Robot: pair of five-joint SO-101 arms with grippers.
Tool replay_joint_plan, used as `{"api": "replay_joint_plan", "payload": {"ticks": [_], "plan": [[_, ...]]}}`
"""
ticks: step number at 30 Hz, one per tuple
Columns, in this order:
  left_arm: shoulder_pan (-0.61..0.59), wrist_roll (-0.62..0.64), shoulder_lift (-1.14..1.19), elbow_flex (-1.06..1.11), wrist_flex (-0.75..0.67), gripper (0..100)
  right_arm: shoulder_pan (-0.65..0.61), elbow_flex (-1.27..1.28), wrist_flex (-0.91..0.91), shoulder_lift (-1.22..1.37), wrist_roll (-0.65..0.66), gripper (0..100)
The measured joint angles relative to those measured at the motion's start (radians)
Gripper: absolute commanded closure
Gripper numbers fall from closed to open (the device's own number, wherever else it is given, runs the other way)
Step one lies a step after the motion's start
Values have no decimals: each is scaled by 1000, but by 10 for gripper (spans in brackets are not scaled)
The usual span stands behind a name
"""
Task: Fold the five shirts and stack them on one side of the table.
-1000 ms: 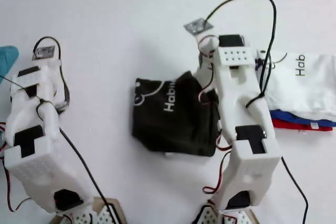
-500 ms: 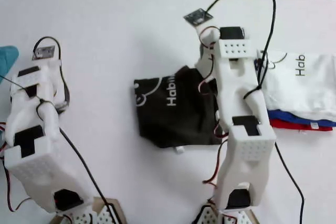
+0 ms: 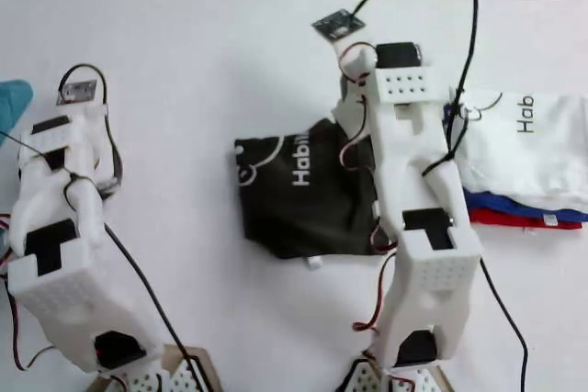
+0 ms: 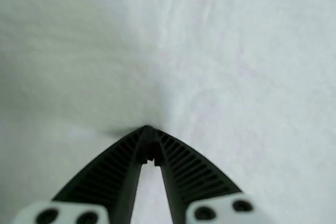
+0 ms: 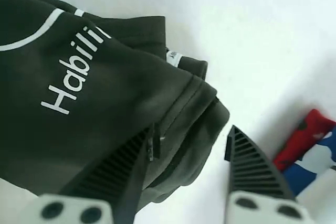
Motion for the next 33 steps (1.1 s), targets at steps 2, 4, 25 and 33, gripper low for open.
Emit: {"api": "replay_joint_plan", "payload": {"ticks": [2, 4, 25, 33], "plan": [[0, 0, 0, 0, 0, 974, -2, 2, -12, 32, 0, 793], [0, 0, 0, 0, 0, 974, -5, 2, -28, 84, -2, 793], [0, 0, 0, 0, 0, 974, 0, -26, -74, 104, -58, 978], [0, 0, 0, 0, 0, 974, -2, -26, -64, 23, -58, 978]]}}
